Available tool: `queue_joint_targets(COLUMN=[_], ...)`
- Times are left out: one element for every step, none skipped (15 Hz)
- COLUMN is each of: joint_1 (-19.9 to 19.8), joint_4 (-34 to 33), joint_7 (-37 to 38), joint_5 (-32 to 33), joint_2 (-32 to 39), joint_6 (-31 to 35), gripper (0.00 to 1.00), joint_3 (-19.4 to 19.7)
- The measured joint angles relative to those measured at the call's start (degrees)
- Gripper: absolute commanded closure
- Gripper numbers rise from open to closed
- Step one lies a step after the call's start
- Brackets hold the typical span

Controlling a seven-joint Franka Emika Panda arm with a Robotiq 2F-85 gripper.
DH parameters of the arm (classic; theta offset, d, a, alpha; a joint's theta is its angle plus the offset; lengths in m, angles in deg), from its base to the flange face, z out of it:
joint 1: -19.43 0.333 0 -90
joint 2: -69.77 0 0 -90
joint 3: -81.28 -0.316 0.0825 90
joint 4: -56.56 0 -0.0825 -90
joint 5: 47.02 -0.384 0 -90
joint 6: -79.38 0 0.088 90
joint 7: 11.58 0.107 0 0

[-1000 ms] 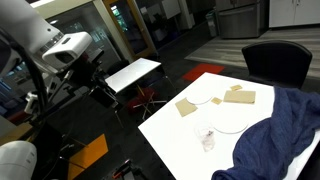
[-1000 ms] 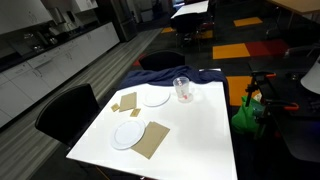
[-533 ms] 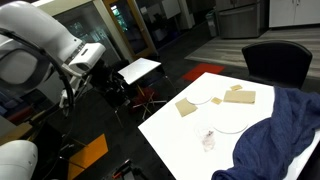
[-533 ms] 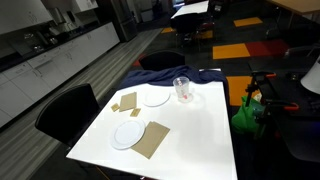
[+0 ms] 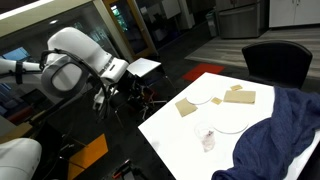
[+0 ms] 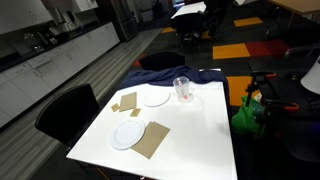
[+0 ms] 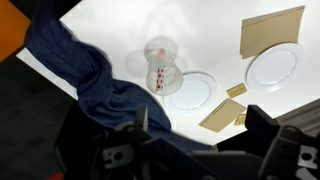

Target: Take the pen out of the cup and put it on the table

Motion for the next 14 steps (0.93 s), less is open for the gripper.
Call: queue_joint_targets(joint_1=[-1.31,-2.61,-3.84,-4.93,-5.93,-6.57,-6.91,-7.01,-6.99,-6.85,-6.62,-6.28,-5.92,-6.10], joint_4=[-0.20,-0.52,-0.92,-1.41,-1.99,-2.60,-3.22,-3.90,-4.64,-5.41,-6.20,-7.04,-7.81,-8.62], joint_7=[2.18,4.54,6.89,9.33,11.86,14.17,16.18,17.82,19.21,19.93,20.85,21.91,23.03,24.19], joint_5=[1.52,3.29,5.13,7.06,9.09,10.94,12.55,13.94,15.30,16.39,17.80,19.57,21.54,23.62], joint_2=[2.05,4.06,5.98,7.73,9.39,11.02,12.66,14.27,16.01,17.71,19.43,21.17,22.85,24.58], joint_6=[1.64,2.85,3.70,3.90,3.90,3.83,3.81,3.81,3.81,3.93,4.07,4.34,4.73,5.47], gripper=[0.00,0.00,0.00,0.00,0.00,0.00,0.00,0.00,0.00,0.00,0.00,0.00,0.00,0.00], joint_3=[-1.11,-2.09,-2.90,-3.51,-3.98,-4.09,-4.06,-3.91,-3.60,-3.20,-2.64,-1.87,-1.01,-0.79])
